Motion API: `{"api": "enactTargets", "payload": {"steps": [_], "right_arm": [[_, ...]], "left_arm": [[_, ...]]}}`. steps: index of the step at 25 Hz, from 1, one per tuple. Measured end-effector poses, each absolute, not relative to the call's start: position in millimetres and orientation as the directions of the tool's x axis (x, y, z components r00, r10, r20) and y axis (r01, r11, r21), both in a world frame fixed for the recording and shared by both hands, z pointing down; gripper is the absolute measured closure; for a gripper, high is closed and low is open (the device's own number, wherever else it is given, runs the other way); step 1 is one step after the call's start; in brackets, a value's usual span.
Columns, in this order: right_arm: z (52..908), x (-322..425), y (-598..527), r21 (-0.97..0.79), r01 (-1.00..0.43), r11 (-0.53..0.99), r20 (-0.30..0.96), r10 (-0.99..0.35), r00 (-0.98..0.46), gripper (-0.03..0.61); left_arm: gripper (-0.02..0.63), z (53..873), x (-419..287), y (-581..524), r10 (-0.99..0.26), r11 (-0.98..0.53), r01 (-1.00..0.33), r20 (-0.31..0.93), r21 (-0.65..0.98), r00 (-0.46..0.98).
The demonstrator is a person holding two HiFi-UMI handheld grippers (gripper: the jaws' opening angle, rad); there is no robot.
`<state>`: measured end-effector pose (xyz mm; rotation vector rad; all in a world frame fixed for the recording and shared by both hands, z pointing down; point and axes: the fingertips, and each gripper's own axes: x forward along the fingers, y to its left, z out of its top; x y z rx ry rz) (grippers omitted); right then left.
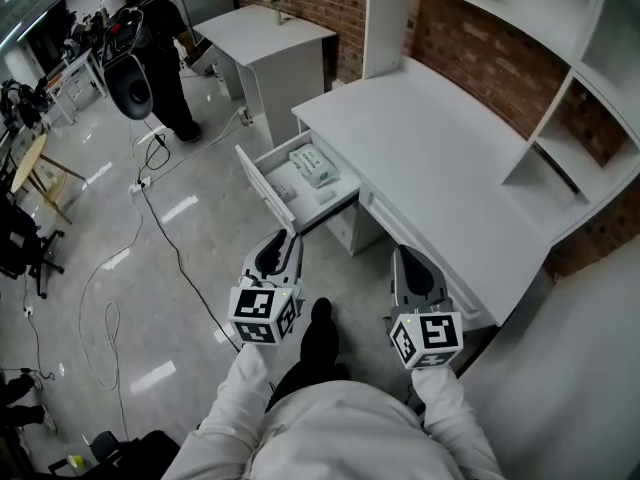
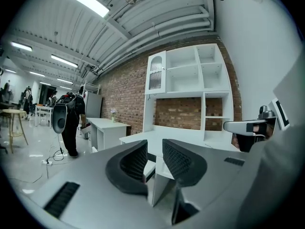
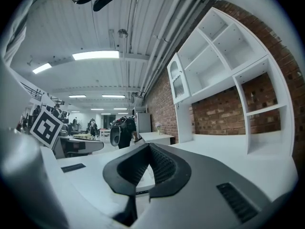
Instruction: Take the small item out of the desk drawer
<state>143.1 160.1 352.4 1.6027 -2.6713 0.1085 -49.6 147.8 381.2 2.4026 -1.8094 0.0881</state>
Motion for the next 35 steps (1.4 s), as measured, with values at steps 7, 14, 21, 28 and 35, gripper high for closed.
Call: {"api": "enactTargets", "payload": {"steps": [7, 14, 21, 28, 35], "right_arm": [[354, 129, 119, -0.051, -0.883, 0.467, 0.067, -0.881, -0.469, 0.552], [360, 109, 61, -0.070, -0.881, 0.468, 0.078, -0.878, -0.472, 0.551], [357, 91, 4, -0.061, -0.886, 0.459, 0.085, -0.882, -0.463, 0.551], [355, 74, -49, -0.051, -0.897, 0.440, 0.091, -0.892, -0.442, 0.551], [350, 62, -89, -0.046, -0.911, 0.410, 0.081, -0.907, -0.413, 0.552]], "left_arm": [[0.469, 380, -63, 103, -0.951, -0.276, -0.959, 0.126, 0.073, 0.283], [0.434, 380, -79, 45, -0.946, -0.291, -0.954, 0.126, 0.074, 0.298], [0.423, 381, -100, -13, -0.945, -0.295, -0.952, 0.121, 0.086, 0.304], [0.419, 381, -119, -68, -0.941, -0.308, -0.946, 0.116, 0.103, 0.319], [0.416, 382, -129, -115, -0.929, -0.342, -0.935, 0.118, 0.093, 0.351]]}}
